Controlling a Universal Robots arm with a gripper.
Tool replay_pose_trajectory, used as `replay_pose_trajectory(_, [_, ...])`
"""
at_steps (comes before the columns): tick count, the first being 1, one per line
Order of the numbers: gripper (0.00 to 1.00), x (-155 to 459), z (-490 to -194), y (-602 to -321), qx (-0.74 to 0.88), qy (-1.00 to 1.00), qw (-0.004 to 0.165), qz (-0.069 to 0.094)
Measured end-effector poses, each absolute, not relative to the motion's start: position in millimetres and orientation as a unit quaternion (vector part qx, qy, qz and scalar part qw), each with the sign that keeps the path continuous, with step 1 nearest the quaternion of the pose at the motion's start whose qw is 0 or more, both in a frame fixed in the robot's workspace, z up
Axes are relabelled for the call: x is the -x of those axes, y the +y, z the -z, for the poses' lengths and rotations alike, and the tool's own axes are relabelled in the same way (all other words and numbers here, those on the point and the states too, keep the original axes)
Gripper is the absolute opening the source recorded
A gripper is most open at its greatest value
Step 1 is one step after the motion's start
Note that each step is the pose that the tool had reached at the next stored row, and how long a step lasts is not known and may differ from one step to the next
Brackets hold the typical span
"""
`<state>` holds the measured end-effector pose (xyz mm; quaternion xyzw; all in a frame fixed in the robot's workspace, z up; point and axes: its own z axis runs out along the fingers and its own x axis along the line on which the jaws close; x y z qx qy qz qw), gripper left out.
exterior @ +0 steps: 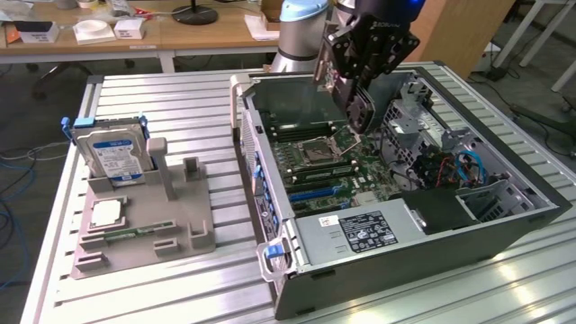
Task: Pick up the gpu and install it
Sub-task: 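Pick up the gpu and move the gpu toward the slot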
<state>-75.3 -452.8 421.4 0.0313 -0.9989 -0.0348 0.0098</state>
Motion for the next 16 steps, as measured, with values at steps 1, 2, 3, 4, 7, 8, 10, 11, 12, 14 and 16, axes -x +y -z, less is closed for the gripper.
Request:
replay_pose_trajectory(1, [0.26,75.3,-421.4,-452.8,-0.031,-0.999,0.007,0.035])
replay_pose_trajectory(2, [0.26,75.3,-421.3,-452.8,-0.031,-0.999,0.005,0.035])
replay_pose_trajectory(3, [0.26,75.3,-421.3,-452.8,-0.032,-0.999,0.003,0.035])
replay_pose_trajectory(4, [0.26,75.3,-421.3,-452.8,-0.032,-0.999,0.001,0.035])
replay_pose_trajectory(7, [0.26,74.6,-421.2,-452.8,-0.032,-0.999,-0.004,0.035])
replay_pose_trajectory(8, [0.26,74.0,-421.2,-452.8,-0.032,-0.999,-0.005,0.035])
replay_pose_trajectory(10, [0.26,72.2,-421.3,-452.8,-0.032,-0.999,-0.006,0.034])
replay_pose_trajectory(11, [0.26,71.2,-421.4,-452.8,-0.032,-0.999,-0.006,0.034])
replay_pose_trajectory(12, [0.26,70.3,-421.3,-452.9,-0.032,-0.999,-0.007,0.034])
replay_pose_trajectory(14, [0.26,68.9,-421.3,-452.8,-0.031,-0.999,-0.008,0.034])
replay_pose_trajectory(16, [0.26,67.9,-421.2,-452.8,-0.029,-0.999,-0.009,0.034])
